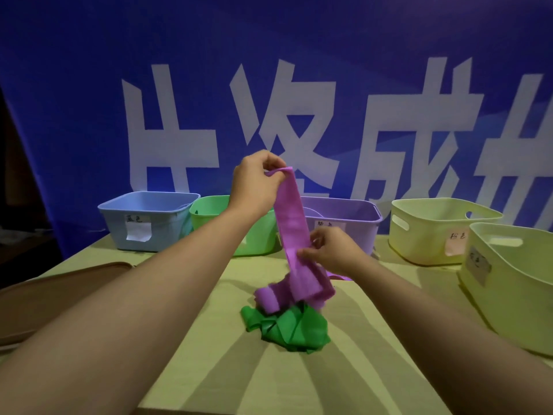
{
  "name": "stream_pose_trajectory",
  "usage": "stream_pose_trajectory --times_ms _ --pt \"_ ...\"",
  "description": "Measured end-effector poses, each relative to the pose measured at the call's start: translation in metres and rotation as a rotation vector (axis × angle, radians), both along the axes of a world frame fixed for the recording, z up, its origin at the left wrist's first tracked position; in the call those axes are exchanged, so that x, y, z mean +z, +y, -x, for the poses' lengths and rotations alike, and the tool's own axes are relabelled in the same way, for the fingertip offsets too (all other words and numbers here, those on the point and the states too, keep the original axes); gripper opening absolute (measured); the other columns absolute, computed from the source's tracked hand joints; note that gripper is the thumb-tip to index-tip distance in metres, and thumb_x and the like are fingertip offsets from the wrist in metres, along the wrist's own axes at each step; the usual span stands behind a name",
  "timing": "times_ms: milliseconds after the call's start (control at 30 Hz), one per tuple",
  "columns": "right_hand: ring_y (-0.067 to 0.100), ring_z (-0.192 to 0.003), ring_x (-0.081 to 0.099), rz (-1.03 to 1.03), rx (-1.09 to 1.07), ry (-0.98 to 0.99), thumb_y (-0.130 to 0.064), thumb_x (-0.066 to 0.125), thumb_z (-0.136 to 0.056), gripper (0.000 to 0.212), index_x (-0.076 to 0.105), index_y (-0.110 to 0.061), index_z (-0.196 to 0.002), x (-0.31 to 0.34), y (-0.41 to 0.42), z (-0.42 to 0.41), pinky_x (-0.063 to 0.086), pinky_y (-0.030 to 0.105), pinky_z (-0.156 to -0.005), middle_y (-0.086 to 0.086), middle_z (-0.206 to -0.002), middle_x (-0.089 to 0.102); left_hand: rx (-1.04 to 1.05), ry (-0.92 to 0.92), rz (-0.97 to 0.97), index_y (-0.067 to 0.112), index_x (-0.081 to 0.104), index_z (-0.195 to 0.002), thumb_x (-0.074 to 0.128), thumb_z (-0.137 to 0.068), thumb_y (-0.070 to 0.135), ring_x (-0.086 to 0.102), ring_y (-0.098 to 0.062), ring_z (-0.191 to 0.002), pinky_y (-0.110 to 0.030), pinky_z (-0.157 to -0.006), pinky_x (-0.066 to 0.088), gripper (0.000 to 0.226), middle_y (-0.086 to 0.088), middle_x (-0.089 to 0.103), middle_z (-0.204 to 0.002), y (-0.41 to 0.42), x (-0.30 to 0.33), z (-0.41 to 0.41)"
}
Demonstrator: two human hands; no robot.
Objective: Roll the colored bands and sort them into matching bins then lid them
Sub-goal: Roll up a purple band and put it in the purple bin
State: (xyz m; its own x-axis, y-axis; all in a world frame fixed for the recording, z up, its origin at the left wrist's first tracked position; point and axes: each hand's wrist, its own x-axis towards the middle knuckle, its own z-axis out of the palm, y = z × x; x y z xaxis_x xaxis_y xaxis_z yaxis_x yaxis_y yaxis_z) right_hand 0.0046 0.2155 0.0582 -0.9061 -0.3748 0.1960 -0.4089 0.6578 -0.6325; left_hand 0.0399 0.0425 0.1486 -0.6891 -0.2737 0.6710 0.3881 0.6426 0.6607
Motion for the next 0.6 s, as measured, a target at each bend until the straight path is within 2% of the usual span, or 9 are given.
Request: stream_pose_trajectory --times_ms 100,200,333,467,600 --pt "0.005 -0.070 0.060 -0.022 -0.015 -0.001 -0.033 0.078 -0.090 0.025 0.066 -0.013 -0.100 -0.015 0.008 0.002 0.046 0.022 -0.061 -0.009 -0.081 0.064 0.018 -0.001 -0.036 0.021 0.073 -0.102 0.075 -0.093 0.020 0.058 0.003 -0.083 -0.011 -0.066 0.042 0.009 0.016 0.064 -0.088 -0.008 0.000 0.002" --pt "0.006 -0.076 0.066 0.076 0.024 -0.040 -0.032 0.077 -0.090 0.031 0.070 -0.009 -0.111 -0.016 0.009 0.001 0.048 0.015 -0.062 -0.004 -0.089 0.070 -0.008 -0.009 -0.030 0.021 0.074 -0.103 0.076 -0.092 0.021 0.058 0.002 -0.087 -0.013 -0.069 0.044 0.011 0.012 0.066 -0.094 -0.011 0.000 0.002" --pt "0.017 -0.080 0.069 0.125 0.042 -0.052 -0.031 0.076 -0.091 0.028 0.069 -0.007 -0.103 -0.007 0.002 -0.002 0.058 0.034 -0.076 0.008 -0.092 0.074 -0.040 0.037 -0.034 0.021 0.074 -0.107 0.075 -0.093 0.022 0.059 -0.001 -0.092 -0.018 -0.076 0.049 0.014 0.011 0.066 -0.097 -0.009 0.014 -0.001" --pt "0.016 -0.079 0.069 0.235 -0.009 -0.018 -0.026 0.075 -0.092 0.024 0.064 -0.009 -0.103 0.001 -0.004 -0.001 0.055 0.027 -0.067 0.007 -0.095 0.074 -0.080 0.079 -0.024 0.024 0.074 -0.105 0.074 -0.094 0.022 0.062 -0.004 -0.093 -0.029 -0.085 0.059 0.011 0.015 0.067 -0.094 -0.004 0.037 -0.008" --pt "0.021 -0.094 0.071 0.320 -0.067 0.044 -0.027 0.075 -0.093 0.027 0.064 -0.011 -0.112 0.008 -0.004 0.004 0.059 0.038 -0.085 0.005 -0.100 0.073 -0.101 0.132 0.015 0.026 0.075 -0.105 0.073 -0.095 0.024 0.066 -0.008 -0.095 -0.033 -0.088 0.060 0.010 0.015 0.070 -0.095 -0.005 0.056 -0.015"
